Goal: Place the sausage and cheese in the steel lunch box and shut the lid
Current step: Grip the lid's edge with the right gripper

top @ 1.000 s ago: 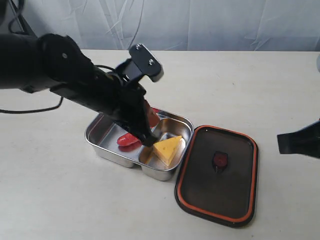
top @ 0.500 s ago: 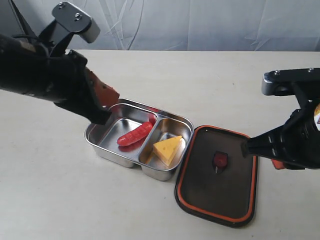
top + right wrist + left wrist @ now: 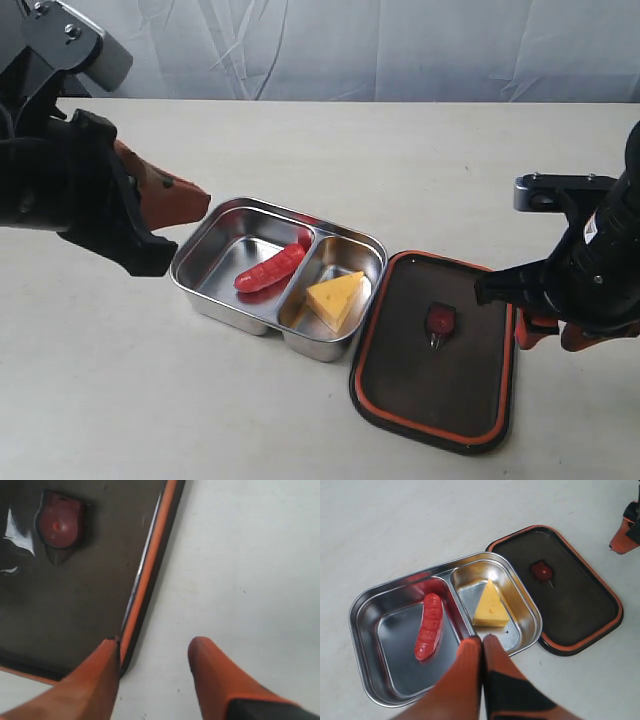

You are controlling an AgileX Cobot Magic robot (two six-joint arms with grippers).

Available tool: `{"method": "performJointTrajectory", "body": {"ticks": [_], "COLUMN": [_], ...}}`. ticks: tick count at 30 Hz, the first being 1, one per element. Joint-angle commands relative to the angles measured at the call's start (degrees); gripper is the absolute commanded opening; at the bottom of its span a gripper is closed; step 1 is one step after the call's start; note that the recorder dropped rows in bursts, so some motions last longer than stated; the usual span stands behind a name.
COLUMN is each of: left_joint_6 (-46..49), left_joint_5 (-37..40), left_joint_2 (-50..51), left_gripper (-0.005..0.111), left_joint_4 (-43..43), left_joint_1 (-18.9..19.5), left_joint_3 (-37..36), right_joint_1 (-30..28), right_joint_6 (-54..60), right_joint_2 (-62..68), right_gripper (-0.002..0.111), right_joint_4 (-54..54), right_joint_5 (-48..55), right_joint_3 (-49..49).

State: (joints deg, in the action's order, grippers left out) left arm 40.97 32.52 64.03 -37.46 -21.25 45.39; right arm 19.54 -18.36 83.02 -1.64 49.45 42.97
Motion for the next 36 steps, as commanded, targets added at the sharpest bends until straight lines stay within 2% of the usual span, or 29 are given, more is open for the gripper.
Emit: {"method": "performJointTrajectory", "body": {"ticks": [1,8,20,24,36], "left_joint_6": [-0.3,-0.3,-0.5,-0.5,-0.5], "left_joint_5": [0.3,3.1,4.9,5.0,4.9], "left_joint_2": [-1.6,-2.1,-2.1,-2.1,-2.1], "left_gripper": [0.000,0.000,0.000,0.000,0.000], "left_joint_4": [0.0,1.6,3.1,3.3,3.6], "left_joint_1": [0.1,0.1,0.1,0.1,0.1], "left_joint_3": [-0.3,-0.3,-0.3,-0.3,-0.3], "right_joint_1": [-0.4,-0.4,-0.4,-0.4,-0.4], "right_joint_6": [0.8,4.3,4.2,0.7,-2.8], "right_joint_2": [0.7,2.7,11.3,14.5,16.3], "right_gripper": [0.046,0.046,0.046,0.046,0.046], "right_joint_4": [-3.4,-8.6,-7.4,-4.0,-3.2], "right_joint_5": [-2.6,-2.9,-6.3,-6.3,-11.6], "right_joint_3": [0.9,0.9,0.9,0.9,0.9]}}
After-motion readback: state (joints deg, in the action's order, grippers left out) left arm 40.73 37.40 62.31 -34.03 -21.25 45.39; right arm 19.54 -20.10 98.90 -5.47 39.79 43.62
